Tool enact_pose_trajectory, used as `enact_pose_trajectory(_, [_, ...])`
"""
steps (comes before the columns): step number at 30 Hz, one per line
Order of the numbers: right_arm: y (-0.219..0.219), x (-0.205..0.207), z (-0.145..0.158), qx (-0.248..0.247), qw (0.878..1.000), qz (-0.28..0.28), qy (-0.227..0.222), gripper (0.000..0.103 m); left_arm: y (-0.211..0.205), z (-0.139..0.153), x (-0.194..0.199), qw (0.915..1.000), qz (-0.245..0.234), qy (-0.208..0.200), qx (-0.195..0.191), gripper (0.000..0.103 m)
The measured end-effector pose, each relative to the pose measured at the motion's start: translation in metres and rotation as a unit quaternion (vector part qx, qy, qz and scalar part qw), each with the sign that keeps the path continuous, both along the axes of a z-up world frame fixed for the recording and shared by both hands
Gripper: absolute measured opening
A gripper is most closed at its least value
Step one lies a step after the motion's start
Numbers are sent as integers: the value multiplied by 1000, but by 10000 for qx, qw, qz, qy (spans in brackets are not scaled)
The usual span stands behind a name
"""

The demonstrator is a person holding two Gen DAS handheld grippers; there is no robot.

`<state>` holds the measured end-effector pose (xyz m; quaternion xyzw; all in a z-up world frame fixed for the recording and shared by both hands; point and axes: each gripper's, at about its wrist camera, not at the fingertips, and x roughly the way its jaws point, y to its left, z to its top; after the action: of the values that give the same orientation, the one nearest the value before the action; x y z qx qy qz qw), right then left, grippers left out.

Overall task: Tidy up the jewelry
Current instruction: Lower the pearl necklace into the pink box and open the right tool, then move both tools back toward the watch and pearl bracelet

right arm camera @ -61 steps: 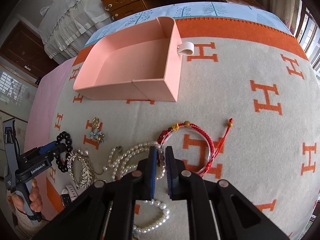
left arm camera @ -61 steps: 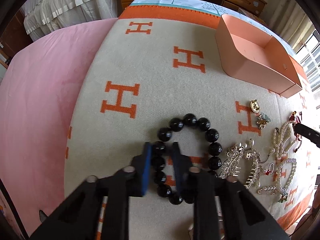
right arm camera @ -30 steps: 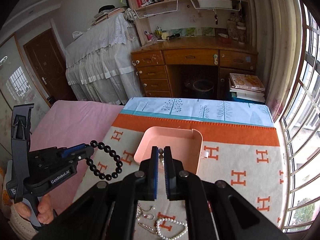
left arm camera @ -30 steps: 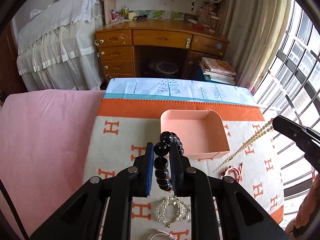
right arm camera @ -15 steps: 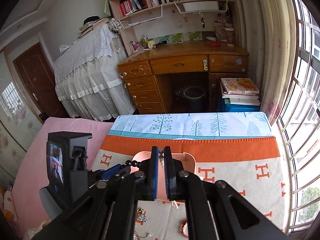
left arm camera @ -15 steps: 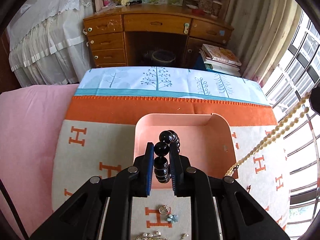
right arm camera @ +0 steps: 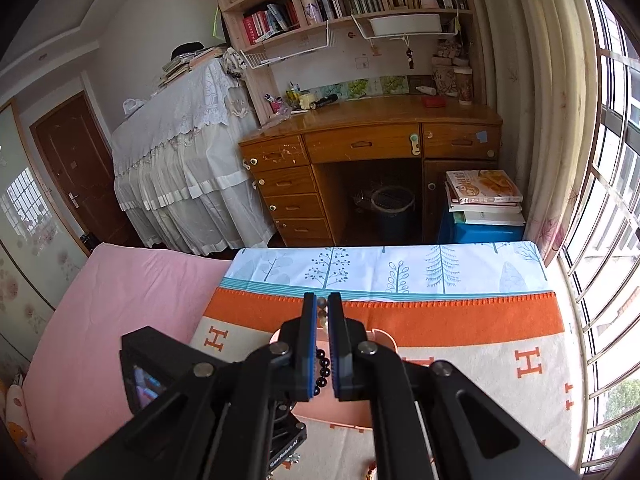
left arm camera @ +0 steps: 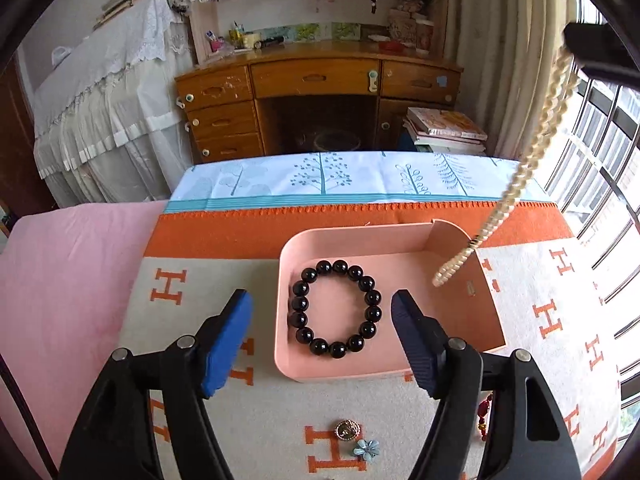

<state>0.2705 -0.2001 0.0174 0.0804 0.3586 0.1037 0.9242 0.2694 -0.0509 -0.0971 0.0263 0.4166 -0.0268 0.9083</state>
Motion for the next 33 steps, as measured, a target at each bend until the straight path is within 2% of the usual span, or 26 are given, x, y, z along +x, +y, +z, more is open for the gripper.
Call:
enact_pose_trajectory(6, [-1,14,-39,-58,9988,-96,472,5,5,10,-28,9997,-74,-137,201,71])
enact_pose_trajectory(8, [0,17,-56,-177,9976,-135,663,6,10,11,-38,9997,-3,-101,229,76])
enact_pose_trajectory(11, [3,18,-81,-323,9943,-120,1005,6,20,10,-52,10000,-5,-68,34,86])
enact_pose_trajectory(15, [3,8,-99,-179,9924,-97,1215,11,34,9,-72,9998,3,-32,-201,88])
enact_pose_trajectory(16, [3,4,-100,-137,9925,-101,1212,14,36,9,-76,9997,-4,-26,-247,88])
enact_pose_trajectory(18, [3,-6,-100,-98,9933,-125,1144,32,40,10,-86,9994,-42,-39,-332,89])
enact_pose_trajectory(21, [4,-24,-95,-132,9954,-171,936,44,42,12,-100,9991,-109,-58,-417,90])
enact_pose_trajectory(25, [8,-51,-84,-207,9973,-122,692,44,44,16,-117,9985,-167,-54,-512,95])
enact_pose_trajectory(33, [7,-118,-61,-275,9994,-215,-73,44,54,31,-151,9981,-66,-260,-552,95])
